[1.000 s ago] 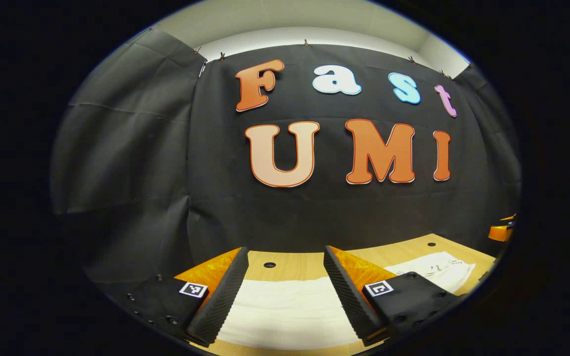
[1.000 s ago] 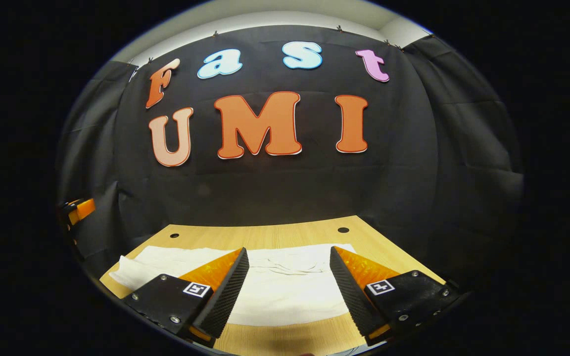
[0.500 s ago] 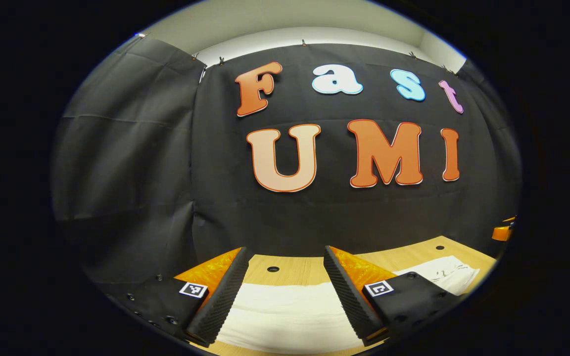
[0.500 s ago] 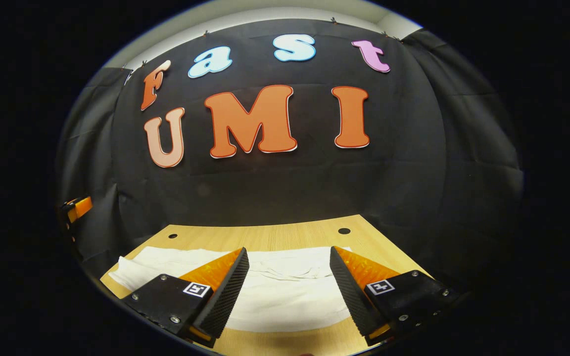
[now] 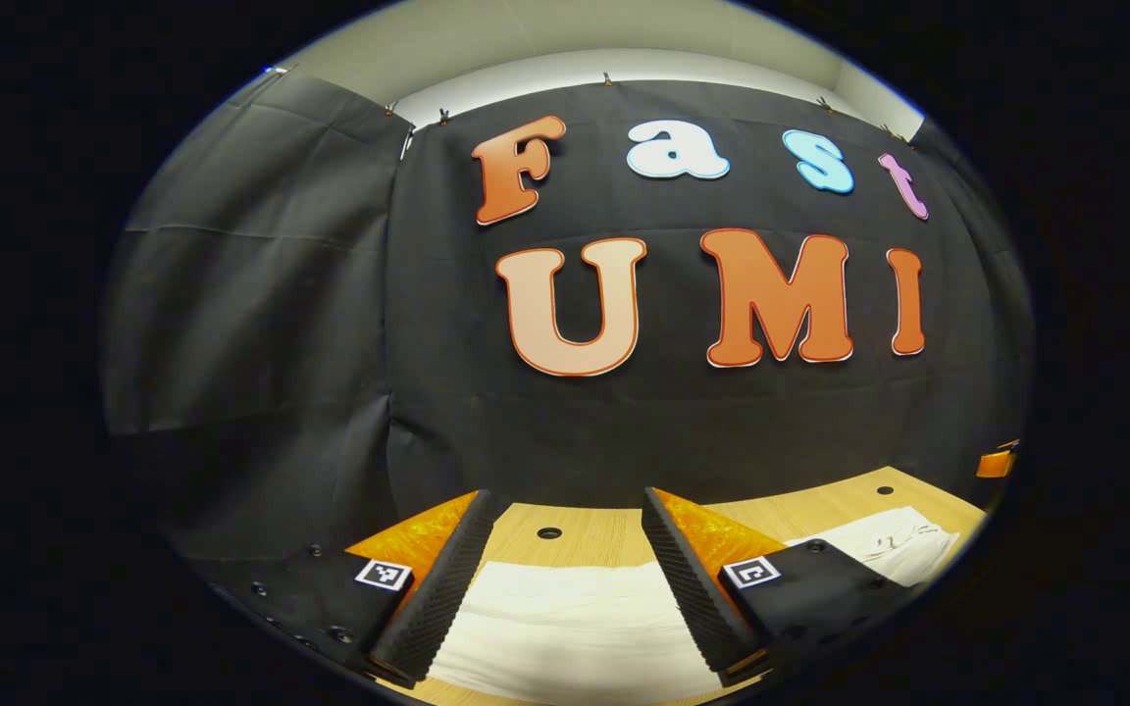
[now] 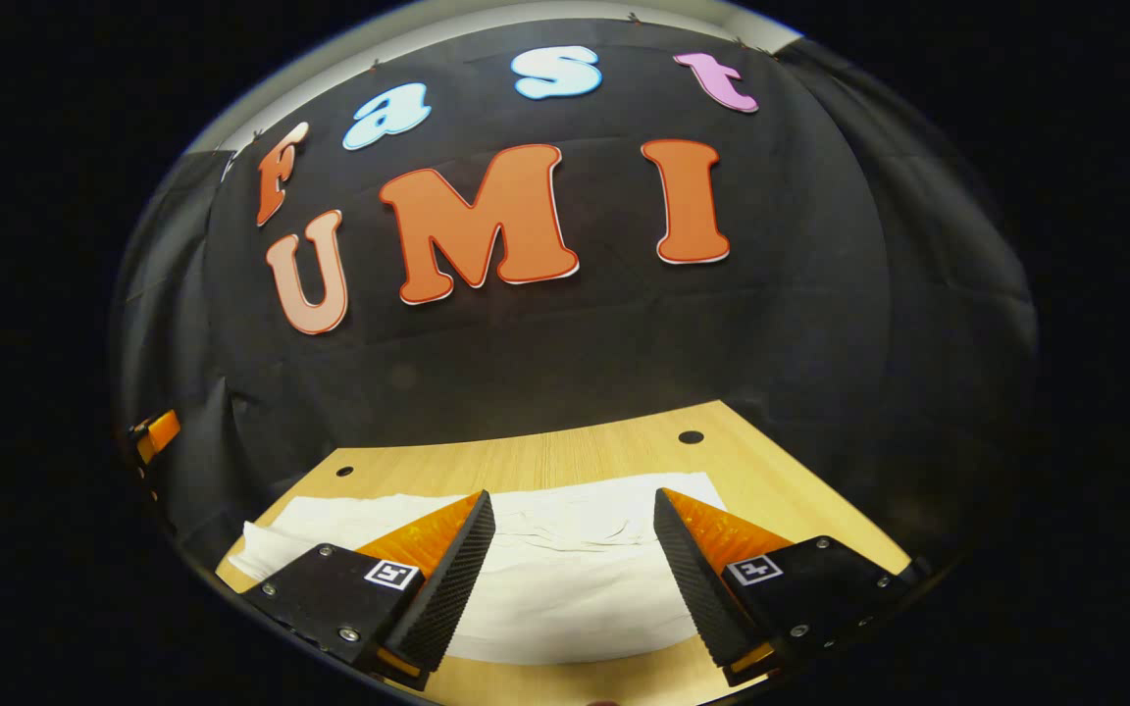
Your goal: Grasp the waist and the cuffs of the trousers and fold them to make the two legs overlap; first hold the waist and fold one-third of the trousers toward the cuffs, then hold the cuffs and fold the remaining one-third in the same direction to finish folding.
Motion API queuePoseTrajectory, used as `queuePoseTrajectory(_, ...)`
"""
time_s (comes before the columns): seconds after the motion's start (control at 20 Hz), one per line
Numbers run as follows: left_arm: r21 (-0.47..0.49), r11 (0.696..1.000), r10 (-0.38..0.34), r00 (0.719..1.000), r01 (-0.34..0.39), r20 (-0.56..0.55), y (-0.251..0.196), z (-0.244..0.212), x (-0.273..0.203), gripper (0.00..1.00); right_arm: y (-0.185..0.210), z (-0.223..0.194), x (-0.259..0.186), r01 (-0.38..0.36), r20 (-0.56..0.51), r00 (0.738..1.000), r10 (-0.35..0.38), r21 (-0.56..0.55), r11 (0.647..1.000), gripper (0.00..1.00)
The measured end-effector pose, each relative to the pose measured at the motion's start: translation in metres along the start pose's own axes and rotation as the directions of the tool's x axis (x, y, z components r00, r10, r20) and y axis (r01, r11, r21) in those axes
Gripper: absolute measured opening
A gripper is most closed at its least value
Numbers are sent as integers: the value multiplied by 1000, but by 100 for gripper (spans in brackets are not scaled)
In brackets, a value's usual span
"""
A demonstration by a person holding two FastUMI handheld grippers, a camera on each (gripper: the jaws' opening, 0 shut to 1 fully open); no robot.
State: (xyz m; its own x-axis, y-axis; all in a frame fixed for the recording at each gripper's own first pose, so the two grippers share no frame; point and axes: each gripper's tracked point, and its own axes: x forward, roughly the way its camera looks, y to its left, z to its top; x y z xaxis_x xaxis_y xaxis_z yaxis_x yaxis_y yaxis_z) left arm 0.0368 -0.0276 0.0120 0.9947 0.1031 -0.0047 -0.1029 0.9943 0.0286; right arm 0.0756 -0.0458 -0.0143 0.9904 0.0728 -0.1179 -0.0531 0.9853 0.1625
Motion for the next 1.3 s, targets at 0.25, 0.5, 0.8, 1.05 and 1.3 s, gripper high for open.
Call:
queuePoseTrajectory(0.25,15,1000,-26,1000,26,0,3,-5,12,99,-8,-29,12,31,-108,994,-8,221,975,99)
queuePoseTrajectory(0.5,-9,999,-37,999,37,-27,3,-18,21,99,-38,-74,20,144,-261,965,-31,428,892,98)
queuePoseTrajectory(0.8,-14,1000,-27,998,27,-59,12,-35,29,99,-84,-134,12,334,-427,902,-69,585,739,98)
queuePoseTrajectory(1.05,-33,999,-1,996,-2,-92,22,-48,36,100,-108,-170,6,448,-528,845,-83,616,648,99)
queuePoseTrajectory(1.3,-25,999,22,994,-25,-104,29,-52,45,100,-112,-191,15,489,-575,816,-52,641,592,98)
